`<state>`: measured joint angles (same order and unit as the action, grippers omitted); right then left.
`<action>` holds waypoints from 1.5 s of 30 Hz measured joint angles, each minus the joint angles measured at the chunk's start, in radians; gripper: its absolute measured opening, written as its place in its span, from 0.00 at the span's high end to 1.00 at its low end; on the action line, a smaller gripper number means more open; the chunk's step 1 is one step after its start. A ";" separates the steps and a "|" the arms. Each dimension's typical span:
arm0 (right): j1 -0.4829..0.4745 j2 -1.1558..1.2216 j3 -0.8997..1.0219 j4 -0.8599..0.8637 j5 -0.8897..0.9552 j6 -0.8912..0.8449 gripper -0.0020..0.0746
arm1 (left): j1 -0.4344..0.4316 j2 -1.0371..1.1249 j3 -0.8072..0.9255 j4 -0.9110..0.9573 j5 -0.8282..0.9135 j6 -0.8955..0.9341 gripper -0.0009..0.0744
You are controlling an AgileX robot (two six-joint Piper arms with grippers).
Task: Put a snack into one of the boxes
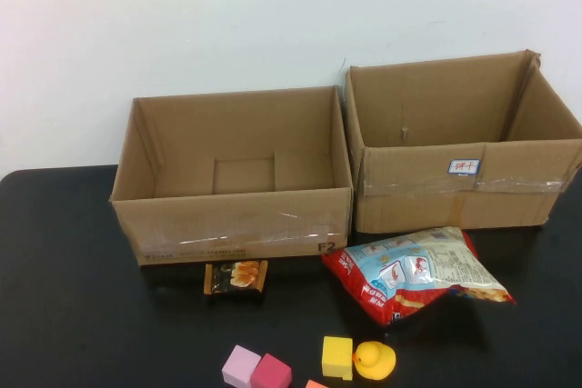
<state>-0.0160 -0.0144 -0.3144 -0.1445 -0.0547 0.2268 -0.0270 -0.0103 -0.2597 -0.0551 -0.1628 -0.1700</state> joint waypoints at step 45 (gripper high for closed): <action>0.449 1.130 -0.451 -0.060 0.814 -0.498 0.42 | 0.000 0.651 -0.242 -0.246 0.928 0.415 0.99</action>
<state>0.4329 1.1156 -0.7652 -0.2049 0.7597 -0.2712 -0.0270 0.6412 -0.5012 -0.3013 0.7650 0.2454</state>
